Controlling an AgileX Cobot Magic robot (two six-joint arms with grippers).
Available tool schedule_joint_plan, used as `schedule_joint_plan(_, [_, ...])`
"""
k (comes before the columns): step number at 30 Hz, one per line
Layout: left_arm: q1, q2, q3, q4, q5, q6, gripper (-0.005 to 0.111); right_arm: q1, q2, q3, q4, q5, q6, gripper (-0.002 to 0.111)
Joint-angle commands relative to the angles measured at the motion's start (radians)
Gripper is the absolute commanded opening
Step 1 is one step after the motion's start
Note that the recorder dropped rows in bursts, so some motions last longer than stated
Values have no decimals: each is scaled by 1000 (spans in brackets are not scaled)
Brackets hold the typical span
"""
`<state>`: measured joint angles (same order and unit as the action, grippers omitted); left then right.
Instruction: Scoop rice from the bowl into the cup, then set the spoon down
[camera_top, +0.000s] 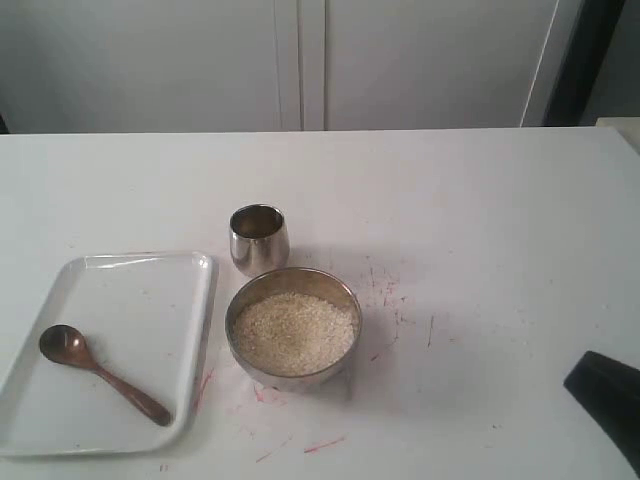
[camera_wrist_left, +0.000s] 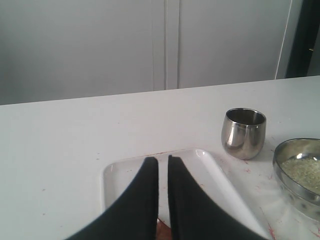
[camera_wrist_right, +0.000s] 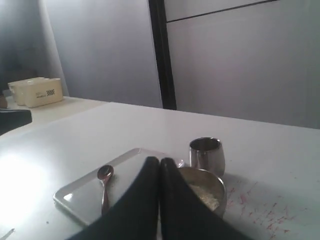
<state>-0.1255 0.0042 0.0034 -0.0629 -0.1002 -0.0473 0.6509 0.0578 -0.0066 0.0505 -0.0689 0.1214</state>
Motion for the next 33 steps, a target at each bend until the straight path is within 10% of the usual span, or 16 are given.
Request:
schedule_joint_plan(1, [-7,-4,-3,-4,-5,-2,14,-99,-51,7,1,0,-10,0])
schedule_joint_plan(33, [-7,-4,-3,-4,-5,-2,14,-792,-58,7,-149,333,-12,0])
